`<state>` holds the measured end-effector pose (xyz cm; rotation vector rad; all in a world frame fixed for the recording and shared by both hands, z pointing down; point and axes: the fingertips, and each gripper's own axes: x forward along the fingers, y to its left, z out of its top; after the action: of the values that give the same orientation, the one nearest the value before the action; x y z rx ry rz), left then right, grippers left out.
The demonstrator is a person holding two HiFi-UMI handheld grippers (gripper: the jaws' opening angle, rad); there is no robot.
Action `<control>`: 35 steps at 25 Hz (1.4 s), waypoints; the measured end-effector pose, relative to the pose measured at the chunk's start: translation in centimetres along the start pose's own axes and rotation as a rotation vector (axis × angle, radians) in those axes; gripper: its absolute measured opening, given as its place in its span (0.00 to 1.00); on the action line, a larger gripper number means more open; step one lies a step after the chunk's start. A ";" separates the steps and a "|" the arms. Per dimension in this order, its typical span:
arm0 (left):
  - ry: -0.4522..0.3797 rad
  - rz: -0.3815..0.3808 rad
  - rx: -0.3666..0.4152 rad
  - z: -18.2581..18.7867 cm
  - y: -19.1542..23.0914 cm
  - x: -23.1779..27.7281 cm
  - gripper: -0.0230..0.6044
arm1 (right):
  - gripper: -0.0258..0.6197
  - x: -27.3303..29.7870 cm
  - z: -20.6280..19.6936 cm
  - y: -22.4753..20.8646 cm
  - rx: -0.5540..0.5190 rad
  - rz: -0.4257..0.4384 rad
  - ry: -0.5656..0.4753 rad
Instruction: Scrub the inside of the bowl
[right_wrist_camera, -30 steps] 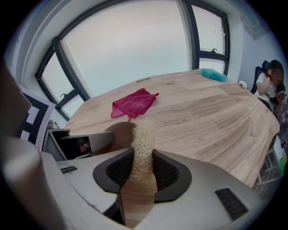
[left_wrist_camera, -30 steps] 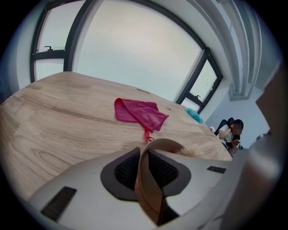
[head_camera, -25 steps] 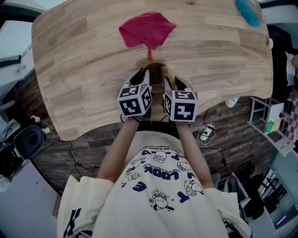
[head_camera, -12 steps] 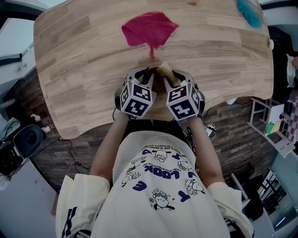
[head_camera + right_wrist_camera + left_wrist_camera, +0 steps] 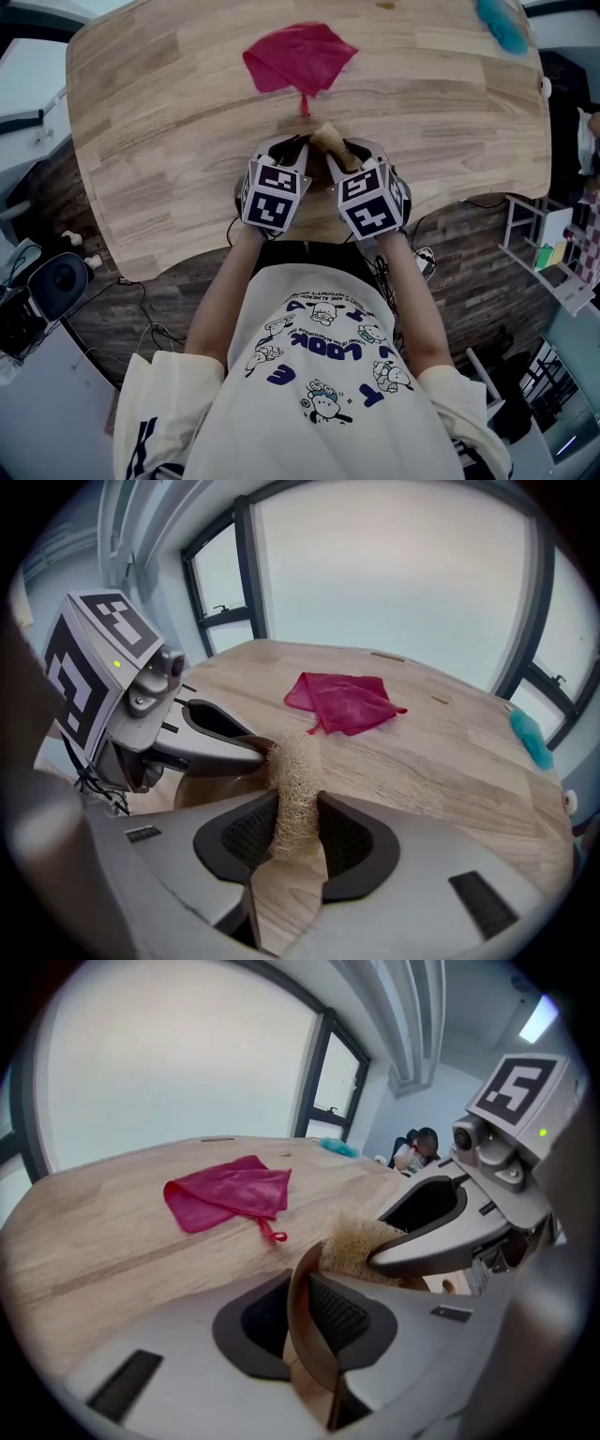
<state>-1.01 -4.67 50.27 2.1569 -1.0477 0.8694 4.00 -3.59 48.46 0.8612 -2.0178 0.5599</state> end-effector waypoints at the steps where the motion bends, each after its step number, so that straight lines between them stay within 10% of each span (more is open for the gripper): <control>1: -0.008 0.012 -0.022 0.0 0.2 -0.1 0.15 | 0.23 0.0 0.0 -0.1 0.018 -0.003 -0.004; 21: -0.090 0.164 -0.449 -0.3 1.8 -0.6 0.16 | 0.23 -1.0 -1.8 -0.9 0.424 -0.132 -0.066; 35: -0.111 0.250 -0.559 -0.6 2.1 -1.0 0.16 | 0.23 -1.5 -2.5 -0.2 0.546 -0.188 -0.092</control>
<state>-3.36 -4.92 50.34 1.6400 -1.4396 0.4820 6.04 -1.55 48.55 1.4051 -1.8590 0.9999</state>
